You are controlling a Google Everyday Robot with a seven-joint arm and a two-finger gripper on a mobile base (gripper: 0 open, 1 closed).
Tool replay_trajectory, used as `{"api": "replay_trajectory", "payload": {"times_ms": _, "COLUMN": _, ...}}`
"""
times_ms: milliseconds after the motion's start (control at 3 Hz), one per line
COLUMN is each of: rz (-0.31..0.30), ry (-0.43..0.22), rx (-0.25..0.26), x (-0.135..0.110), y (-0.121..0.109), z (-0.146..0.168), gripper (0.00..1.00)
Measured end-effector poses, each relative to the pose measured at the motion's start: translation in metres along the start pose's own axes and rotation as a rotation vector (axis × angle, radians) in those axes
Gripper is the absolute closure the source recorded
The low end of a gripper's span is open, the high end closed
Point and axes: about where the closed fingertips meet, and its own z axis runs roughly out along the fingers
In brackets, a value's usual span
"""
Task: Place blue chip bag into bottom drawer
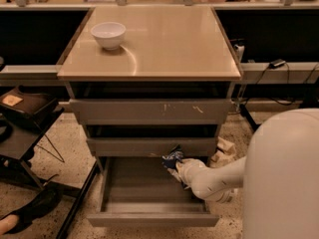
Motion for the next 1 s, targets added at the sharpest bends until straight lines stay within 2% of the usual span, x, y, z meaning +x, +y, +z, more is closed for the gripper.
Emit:
{"api": "replay_trajectory", "payload": {"times_ms": 333, "rz": 0.024, "ry": -0.001, "rx": 0.031, "x": 0.023, "y": -0.001, "z": 0.022, "gripper": 1.0}}
{"api": "replay_trajectory", "payload": {"times_ms": 667, "rz": 0.024, "ry": 0.001, "rx": 0.03, "x": 0.024, "y": 0.0, "z": 0.022, "gripper": 1.0}}
{"api": "replay_trajectory", "payload": {"times_ms": 1000, "rz": 0.058, "ry": 0.032, "rx": 0.027, "x": 0.053, "y": -0.003, "z": 0.047, "gripper": 1.0}}
